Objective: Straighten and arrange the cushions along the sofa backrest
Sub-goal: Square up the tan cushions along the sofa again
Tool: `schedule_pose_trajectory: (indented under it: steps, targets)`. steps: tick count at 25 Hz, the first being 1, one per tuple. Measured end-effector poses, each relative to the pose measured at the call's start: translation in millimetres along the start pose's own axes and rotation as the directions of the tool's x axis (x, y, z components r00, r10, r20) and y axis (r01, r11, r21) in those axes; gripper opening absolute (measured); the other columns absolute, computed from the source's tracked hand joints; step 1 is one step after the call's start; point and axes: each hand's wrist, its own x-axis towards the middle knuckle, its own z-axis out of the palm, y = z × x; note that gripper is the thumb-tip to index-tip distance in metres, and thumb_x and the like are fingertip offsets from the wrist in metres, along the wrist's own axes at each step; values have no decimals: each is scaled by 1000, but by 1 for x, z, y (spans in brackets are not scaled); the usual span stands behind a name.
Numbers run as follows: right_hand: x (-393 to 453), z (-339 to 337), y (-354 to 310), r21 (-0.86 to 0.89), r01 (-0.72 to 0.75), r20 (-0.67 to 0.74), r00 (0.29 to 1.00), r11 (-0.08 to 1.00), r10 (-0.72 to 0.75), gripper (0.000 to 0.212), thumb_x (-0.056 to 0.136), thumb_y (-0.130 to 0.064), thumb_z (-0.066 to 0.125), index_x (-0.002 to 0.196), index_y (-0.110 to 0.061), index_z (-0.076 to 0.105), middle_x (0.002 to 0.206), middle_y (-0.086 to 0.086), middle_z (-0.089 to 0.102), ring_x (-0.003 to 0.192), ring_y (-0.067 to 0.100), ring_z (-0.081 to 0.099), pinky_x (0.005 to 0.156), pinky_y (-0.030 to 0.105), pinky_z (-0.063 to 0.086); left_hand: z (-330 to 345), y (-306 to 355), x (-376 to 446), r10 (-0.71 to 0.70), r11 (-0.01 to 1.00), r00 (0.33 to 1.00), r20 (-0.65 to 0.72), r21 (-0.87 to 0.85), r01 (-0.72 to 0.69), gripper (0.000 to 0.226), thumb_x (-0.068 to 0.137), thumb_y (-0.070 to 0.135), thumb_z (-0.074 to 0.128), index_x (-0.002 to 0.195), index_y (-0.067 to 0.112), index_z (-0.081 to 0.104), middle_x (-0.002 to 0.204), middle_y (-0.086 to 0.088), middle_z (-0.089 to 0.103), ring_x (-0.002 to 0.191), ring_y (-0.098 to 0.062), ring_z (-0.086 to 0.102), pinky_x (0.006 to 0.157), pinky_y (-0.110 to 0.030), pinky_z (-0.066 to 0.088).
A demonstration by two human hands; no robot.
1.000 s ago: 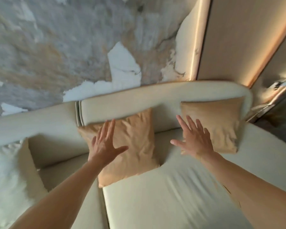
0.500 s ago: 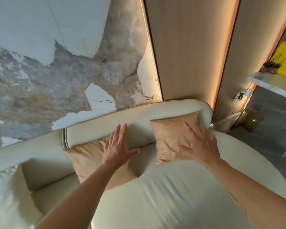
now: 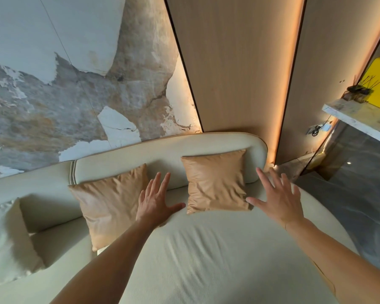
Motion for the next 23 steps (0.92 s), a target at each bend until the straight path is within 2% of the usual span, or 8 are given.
schedule_pose_trajectory:
  steps: [5, 14, 18, 23]
  targets:
    - [12, 18, -12, 34, 21, 56, 998, 999, -23, 95, 78, -81, 38, 151, -44, -10, 165, 0, -4, 150, 33, 5, 113, 58, 20, 20, 2, 16, -16, 1000, 999, 31, -10, 16, 113, 69, 84, 52, 156, 40, -4, 168, 1, -1, 154, -23, 6, 120, -51, 21]
    - [64, 58, -9, 19, -2, 141, 990, 1000, 0, 95, 78, -80, 40, 151, -44, -10, 165, 2, -1, 149, 33, 9, 112, 58, 22, 58, -17, 73, -47, 994, 997, 56, -98, 53, 113, 70, 80, 60, 157, 38, 2, 168, -1, 5, 153, -23, 11, 119, -49, 22]
    - [98, 69, 11, 20, 10, 168, 986, 1000, -14, 96, 78, -80, 41, 151, -43, -10, 165, 2, -2, 149, 33, 11, 112, 58, 23, 79, -12, 101, -79, 994, 992, 98, -65, 86, 115, 68, 81, 60, 157, 40, -1, 168, 2, 2, 153, -20, 8, 119, -47, 21]
    - [155, 107, 59, 47, 51, 196, 979, 998, -59, 98, 77, -79, 44, 150, -44, -11, 164, 0, -1, 148, 30, 15, 112, 58, 24, 133, 20, 137, -149, 978, 980, 133, -126, 166, 120, 64, 80, 66, 156, 44, -1, 167, 6, 2, 153, -21, 8, 117, -52, 25]
